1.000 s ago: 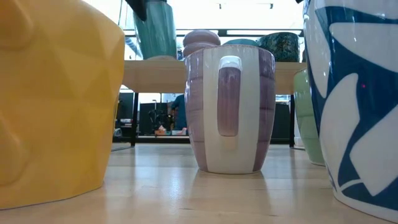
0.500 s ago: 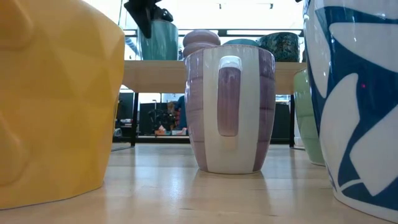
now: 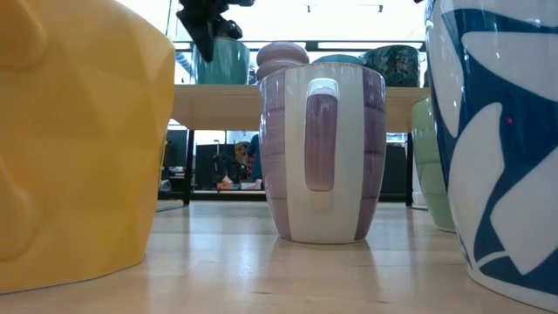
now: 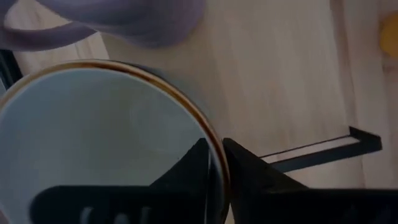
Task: Place coffee mugs
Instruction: Put the left white mug on the shelf, then put the purple mug on the shelf
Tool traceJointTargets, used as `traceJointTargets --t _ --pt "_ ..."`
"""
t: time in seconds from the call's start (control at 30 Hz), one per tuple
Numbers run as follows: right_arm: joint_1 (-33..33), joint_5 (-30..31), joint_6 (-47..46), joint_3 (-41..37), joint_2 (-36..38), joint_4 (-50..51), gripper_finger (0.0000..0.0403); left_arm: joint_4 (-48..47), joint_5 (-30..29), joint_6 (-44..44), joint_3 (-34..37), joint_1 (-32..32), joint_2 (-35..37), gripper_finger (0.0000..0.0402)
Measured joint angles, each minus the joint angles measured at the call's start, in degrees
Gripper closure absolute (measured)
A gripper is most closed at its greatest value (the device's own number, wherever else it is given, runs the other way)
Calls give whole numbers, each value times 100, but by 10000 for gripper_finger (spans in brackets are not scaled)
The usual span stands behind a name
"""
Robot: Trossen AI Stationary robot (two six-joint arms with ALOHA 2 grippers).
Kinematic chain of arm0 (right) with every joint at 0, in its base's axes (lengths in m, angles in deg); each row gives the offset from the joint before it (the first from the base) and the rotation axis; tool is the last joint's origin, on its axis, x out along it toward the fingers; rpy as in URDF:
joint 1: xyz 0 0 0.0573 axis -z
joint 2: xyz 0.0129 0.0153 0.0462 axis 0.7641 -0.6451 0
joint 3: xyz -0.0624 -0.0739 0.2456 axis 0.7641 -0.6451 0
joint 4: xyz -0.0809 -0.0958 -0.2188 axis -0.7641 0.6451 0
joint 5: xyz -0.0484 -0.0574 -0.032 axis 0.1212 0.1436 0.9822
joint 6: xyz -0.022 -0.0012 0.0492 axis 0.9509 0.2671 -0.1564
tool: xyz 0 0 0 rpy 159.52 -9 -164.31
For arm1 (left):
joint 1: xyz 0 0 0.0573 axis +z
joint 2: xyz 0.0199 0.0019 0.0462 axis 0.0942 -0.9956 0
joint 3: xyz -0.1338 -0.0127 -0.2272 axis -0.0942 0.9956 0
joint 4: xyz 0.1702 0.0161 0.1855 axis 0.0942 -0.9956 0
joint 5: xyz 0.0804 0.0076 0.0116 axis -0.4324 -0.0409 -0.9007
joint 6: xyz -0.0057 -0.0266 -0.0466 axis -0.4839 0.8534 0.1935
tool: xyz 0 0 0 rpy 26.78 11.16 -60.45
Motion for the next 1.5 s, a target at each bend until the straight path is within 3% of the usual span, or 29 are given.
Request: traceJointTargets --t 0.17,0.33,0.77,0.97,1.13,1.5 --pt "8 0 25 0 0 -7 225 -81 -113 495 -2 -4 0 278" --pt "15 0 26 0 0 -23 225 -327 203 571 -2 -6 7 241" --pt "15 0 34 0 0 -52 225 -302 270 865 -25 -7 13 192" --pt "15 0 44 0 0 -49 225 -298 272 868 -547 -7 15 166" --pt "15 0 46 0 0 -48 225 -344 222 874 -943 -17 19 162" --pt "15 0 46 0 0 -45 226 -399 163 901 -951 -44 17 161"
